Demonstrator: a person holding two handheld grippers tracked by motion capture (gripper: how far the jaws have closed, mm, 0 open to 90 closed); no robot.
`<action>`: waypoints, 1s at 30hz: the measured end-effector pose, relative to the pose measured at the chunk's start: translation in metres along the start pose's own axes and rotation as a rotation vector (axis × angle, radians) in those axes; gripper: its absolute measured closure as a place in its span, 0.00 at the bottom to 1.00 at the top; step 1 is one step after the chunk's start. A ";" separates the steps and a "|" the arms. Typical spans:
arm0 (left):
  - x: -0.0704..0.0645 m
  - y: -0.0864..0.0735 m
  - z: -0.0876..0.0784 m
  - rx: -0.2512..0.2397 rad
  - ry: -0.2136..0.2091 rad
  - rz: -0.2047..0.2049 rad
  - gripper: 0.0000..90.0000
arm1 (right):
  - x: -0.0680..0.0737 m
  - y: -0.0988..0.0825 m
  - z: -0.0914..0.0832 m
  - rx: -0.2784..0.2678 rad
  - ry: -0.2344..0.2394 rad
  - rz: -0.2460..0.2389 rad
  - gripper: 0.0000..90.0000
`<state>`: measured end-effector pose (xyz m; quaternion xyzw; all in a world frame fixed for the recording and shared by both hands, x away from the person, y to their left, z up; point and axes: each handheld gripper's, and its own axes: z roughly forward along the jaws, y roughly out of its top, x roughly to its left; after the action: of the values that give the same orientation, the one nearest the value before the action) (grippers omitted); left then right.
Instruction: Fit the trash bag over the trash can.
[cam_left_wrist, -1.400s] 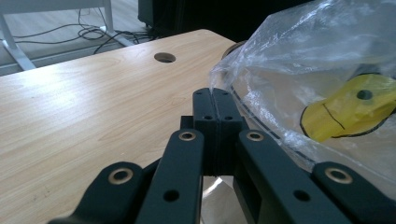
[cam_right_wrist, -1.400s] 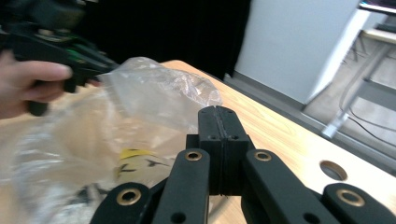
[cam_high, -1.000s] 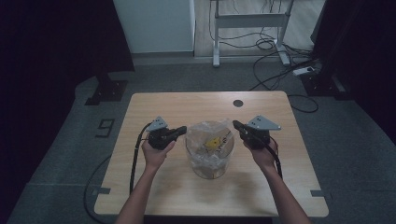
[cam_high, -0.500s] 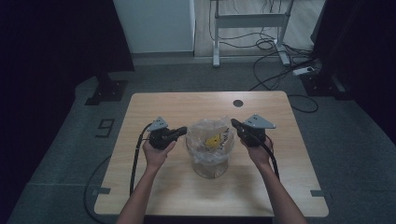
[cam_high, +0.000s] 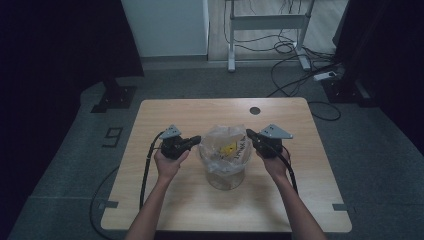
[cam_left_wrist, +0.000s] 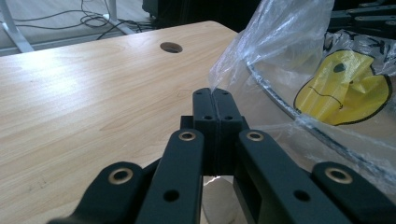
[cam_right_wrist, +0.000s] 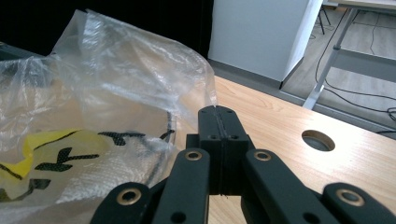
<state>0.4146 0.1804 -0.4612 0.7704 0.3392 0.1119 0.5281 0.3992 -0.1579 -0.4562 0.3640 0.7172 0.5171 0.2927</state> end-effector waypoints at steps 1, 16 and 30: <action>0.000 0.000 0.000 0.000 -0.001 -0.001 1.00 | 0.000 -0.001 0.000 0.000 0.001 0.000 1.00; 0.000 -0.002 0.006 0.022 -0.009 -0.017 1.00 | 0.000 -0.011 0.005 0.016 0.036 0.056 1.00; 0.001 -0.002 0.010 0.044 -0.025 -0.032 1.00 | -0.002 -0.014 0.007 0.042 0.056 0.087 1.00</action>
<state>0.4202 0.1739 -0.4673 0.7776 0.3473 0.0865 0.5169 0.4024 -0.1584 -0.4716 0.3864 0.7193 0.5242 0.2417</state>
